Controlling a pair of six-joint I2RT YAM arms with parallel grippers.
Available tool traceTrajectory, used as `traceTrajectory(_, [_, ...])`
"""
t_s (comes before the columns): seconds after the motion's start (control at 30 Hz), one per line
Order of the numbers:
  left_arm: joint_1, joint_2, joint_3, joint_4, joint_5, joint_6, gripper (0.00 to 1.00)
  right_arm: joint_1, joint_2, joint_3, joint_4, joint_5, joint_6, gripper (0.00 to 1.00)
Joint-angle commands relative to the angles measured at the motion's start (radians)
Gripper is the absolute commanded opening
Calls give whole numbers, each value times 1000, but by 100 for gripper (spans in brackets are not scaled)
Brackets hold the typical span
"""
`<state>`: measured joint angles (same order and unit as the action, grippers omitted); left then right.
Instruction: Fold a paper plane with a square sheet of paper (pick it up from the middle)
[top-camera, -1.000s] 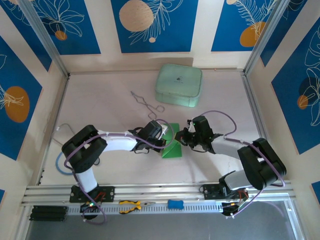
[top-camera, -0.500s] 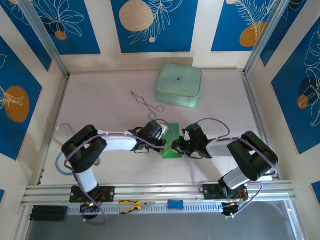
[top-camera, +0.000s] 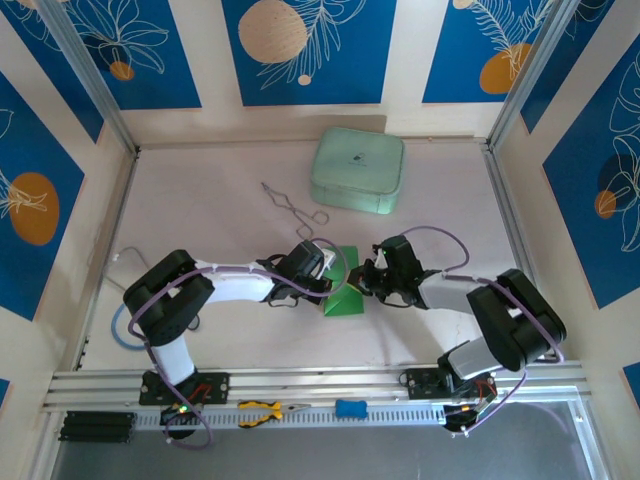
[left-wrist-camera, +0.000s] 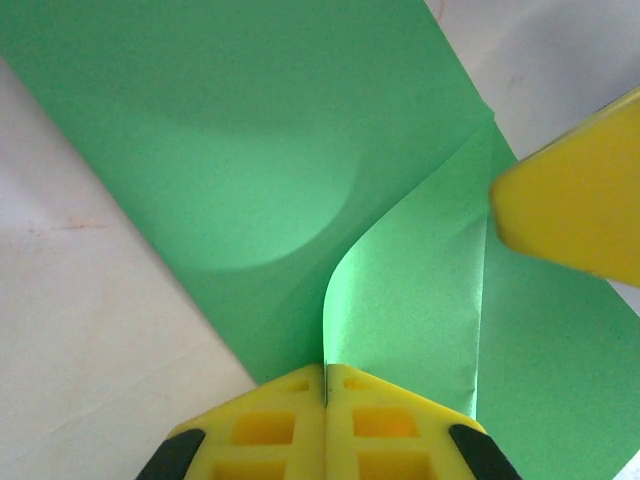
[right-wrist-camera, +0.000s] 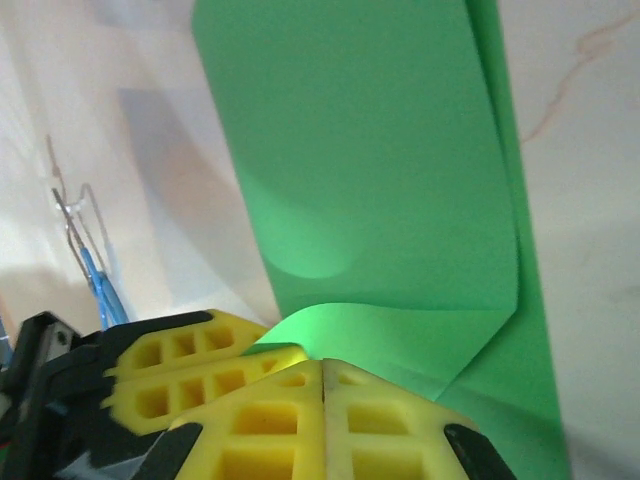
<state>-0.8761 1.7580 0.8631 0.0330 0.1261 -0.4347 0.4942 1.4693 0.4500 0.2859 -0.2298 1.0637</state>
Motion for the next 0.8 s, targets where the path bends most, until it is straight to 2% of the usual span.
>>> traceTrajectory(0.0, [10,22,-9,-77,12,26,0,17,59,-6,12,-16,-7,0])
traceTrajectory(0.17, [10,19,-10,-77,10,27,0,18,106,-18,-8,26,-3,0])
traceTrajectory(0.37, [11,14,-15,-77,6,25,0,26,17,31,-86,26,-44,0])
traceTrajectory(0.47, [11,12,-11,-82,6,25,0,30,6,49,-72,-20,-53,0])
traceTrajectory(0.77, [11,13,-4,-87,5,28,0,57,107,27,-4,-5,-14,0])
